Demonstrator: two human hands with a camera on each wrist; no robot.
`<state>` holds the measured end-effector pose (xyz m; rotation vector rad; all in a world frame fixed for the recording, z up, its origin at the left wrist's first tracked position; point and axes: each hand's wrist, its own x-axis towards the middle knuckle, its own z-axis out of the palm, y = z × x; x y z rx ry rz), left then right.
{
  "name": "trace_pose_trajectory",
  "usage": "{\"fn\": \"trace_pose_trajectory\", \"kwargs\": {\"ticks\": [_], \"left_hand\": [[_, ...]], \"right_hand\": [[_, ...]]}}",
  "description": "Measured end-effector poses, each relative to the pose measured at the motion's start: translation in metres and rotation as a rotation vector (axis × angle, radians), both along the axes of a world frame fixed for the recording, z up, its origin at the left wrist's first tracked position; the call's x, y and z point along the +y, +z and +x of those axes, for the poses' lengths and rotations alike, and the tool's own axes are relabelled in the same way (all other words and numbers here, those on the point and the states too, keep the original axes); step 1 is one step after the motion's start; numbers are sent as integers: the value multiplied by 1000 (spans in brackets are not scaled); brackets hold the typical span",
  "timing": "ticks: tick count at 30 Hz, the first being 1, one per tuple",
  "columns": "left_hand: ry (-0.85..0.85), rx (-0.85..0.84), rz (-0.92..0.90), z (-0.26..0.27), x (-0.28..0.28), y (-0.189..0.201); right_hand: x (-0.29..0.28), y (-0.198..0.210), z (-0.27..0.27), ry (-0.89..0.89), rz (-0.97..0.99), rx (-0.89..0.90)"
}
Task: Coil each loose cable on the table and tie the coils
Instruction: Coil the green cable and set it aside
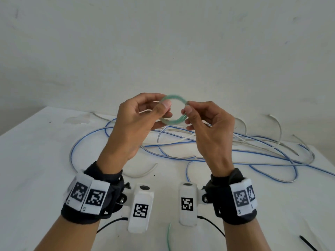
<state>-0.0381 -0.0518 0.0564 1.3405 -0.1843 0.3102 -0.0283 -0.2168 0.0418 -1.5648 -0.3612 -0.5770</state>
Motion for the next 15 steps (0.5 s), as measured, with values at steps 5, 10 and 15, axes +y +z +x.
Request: {"fn": "trace_pose_trajectory", "kwargs": {"ticks": [5,10,15], "left_hand": [[-36,6,324,2,19,-3],[-69,34,491,1,25,-2],[-33,-1,449,2,25,-1]], "right_hand": [[-10,-2,3,52,-260,27],[-10,-1,1,93,-365,56],[-5,2,-1,43,-288,31]]}}
